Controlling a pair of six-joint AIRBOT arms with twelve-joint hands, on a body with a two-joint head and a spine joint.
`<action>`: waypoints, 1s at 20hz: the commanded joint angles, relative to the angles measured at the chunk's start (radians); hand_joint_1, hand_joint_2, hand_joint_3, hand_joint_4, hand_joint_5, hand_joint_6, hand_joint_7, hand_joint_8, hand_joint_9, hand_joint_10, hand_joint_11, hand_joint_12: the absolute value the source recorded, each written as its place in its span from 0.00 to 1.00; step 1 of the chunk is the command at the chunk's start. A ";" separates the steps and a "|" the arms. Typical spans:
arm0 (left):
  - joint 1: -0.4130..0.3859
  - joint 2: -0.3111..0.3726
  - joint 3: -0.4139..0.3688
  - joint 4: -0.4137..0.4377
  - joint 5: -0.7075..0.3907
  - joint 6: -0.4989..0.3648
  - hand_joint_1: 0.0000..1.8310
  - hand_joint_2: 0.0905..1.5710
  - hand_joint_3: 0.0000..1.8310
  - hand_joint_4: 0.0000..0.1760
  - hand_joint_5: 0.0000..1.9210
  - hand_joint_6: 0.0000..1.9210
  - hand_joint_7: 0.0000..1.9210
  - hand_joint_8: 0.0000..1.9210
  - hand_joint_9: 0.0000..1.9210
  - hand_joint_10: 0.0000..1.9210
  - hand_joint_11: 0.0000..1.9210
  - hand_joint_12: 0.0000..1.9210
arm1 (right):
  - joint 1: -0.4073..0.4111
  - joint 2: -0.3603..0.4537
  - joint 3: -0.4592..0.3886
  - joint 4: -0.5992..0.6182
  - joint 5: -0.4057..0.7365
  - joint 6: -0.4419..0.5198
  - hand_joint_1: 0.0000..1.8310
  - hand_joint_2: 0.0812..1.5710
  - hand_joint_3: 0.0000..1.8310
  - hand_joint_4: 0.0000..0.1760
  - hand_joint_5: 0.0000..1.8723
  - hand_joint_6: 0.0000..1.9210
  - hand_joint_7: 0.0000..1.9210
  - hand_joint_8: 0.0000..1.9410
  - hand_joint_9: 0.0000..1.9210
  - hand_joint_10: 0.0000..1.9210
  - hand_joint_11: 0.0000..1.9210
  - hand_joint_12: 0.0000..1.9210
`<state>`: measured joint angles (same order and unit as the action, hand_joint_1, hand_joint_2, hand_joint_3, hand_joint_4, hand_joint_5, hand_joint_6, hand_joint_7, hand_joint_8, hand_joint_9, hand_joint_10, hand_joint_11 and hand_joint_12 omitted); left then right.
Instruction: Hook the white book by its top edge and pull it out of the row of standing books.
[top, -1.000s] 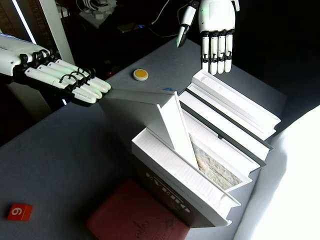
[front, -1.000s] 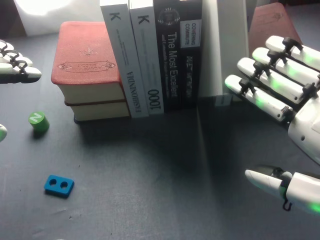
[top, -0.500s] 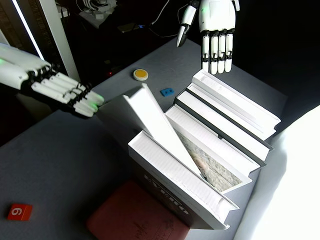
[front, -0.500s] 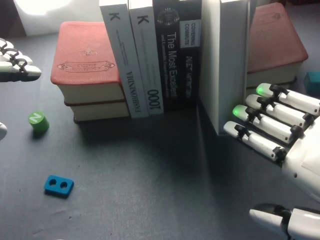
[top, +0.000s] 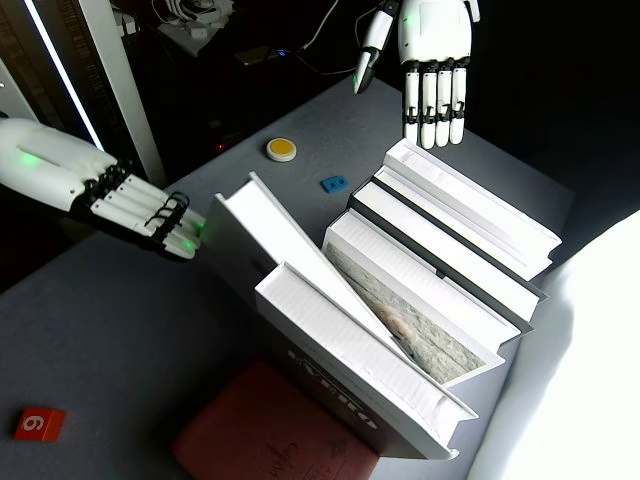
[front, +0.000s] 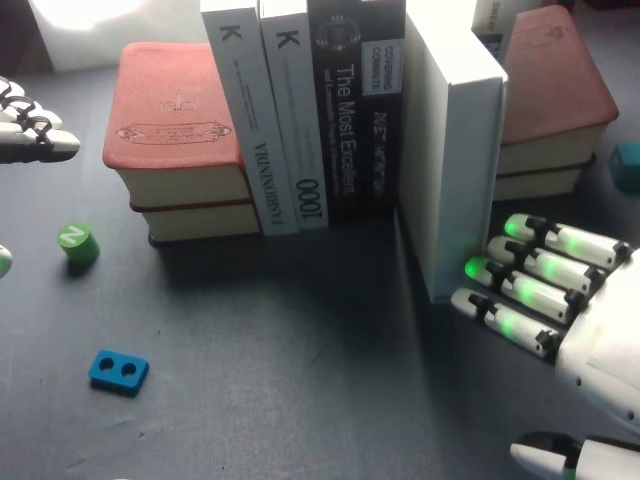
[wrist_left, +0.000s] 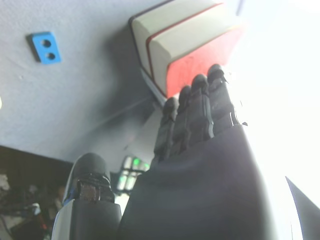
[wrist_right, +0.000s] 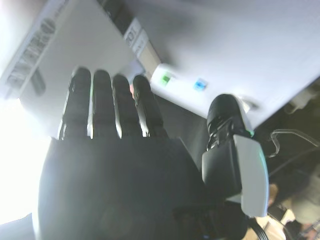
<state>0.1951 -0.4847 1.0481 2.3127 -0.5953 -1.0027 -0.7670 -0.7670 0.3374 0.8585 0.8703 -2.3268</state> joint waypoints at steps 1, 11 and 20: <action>-0.012 -0.001 0.004 -0.039 0.054 -0.001 0.00 0.77 0.00 0.00 0.00 0.00 0.00 0.00 0.00 0.00 0.00 0.00 | 0.001 0.002 0.003 -0.043 0.078 0.000 0.00 0.79 0.01 0.00 0.03 0.00 0.02 0.00 0.00 0.00 0.00 0.00; -0.012 -0.002 0.008 -0.039 0.056 -0.001 0.00 0.77 0.00 0.00 0.00 0.00 0.00 0.00 0.00 0.00 0.00 0.00 | -0.001 -0.047 0.049 -0.043 0.045 -0.011 0.00 0.81 0.01 0.00 0.03 0.00 0.01 0.00 0.00 0.00 0.00 0.00; -0.012 -0.002 0.007 -0.039 0.056 -0.001 0.00 0.78 0.00 0.00 0.00 0.00 0.00 0.00 0.00 0.00 0.00 0.00 | 0.003 0.019 -0.068 -0.043 0.136 -0.043 0.00 0.81 0.00 0.00 0.03 0.00 0.01 0.00 0.00 0.00 0.00 0.00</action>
<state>0.1951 -0.4847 1.0512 2.3116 -0.5953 -1.0027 -0.7746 -0.7425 0.2642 0.8703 0.9245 -2.3692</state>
